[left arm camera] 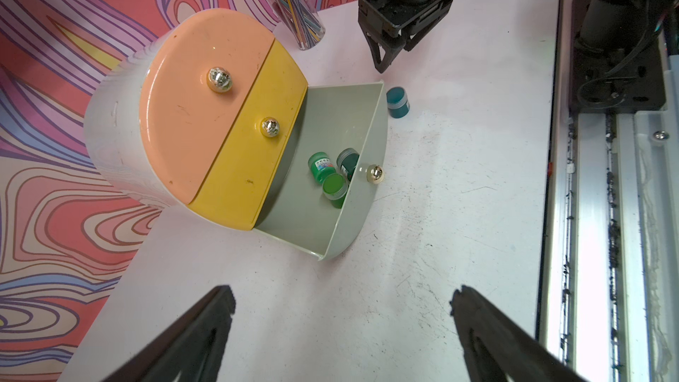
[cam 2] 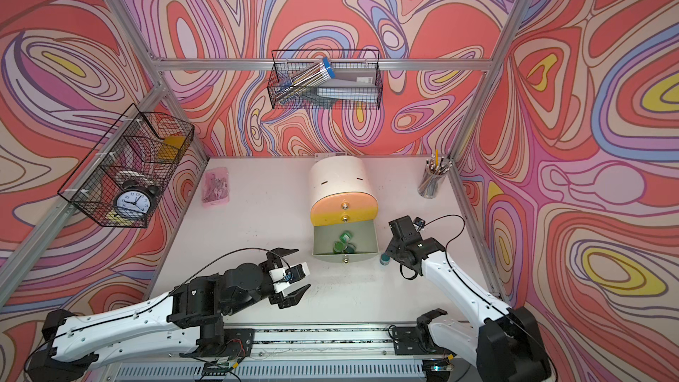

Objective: Put the paint cans in the drawer according to color
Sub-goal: Pick up the paint can at the center of the board.

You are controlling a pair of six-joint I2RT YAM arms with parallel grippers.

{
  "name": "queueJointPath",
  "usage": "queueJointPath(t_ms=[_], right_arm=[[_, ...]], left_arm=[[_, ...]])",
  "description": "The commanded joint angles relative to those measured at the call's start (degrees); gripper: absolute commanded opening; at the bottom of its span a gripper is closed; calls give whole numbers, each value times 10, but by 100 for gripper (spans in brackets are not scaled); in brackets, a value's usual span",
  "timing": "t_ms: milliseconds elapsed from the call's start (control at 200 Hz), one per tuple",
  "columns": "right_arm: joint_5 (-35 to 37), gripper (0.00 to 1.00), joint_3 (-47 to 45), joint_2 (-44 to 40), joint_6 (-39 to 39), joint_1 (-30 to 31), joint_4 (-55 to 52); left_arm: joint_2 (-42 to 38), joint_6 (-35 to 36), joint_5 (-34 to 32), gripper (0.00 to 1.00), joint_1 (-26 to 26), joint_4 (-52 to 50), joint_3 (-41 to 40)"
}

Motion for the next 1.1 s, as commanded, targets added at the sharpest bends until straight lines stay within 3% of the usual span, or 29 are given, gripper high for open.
queueJointPath(t_ms=[0, 441, 651, 861, 986, 1097], right_arm=[[-62, 56, -4, 32, -19, -4, 50], [-92, 51, -35, 82, -14, -4, 74], [-47, 35, -29, 37, -17, -4, 33], [6, 32, 19, -36, -35, -4, -52], [-13, 32, 83, -73, -47, -3, -78], [-62, 32, 112, -83, -24, 13, -34]], left_arm=[[-3, -3, 2, 99, -2, -9, 7], [-1, 1, 3, 99, -1, -9, 7], [-2, -1, 5, 99, -1, -8, 7], [-3, 0, 5, 99, -2, -7, 7], [-3, 0, 4, 99, -2, -6, 7], [-2, 1, 1, 99, -1, -5, 7]])
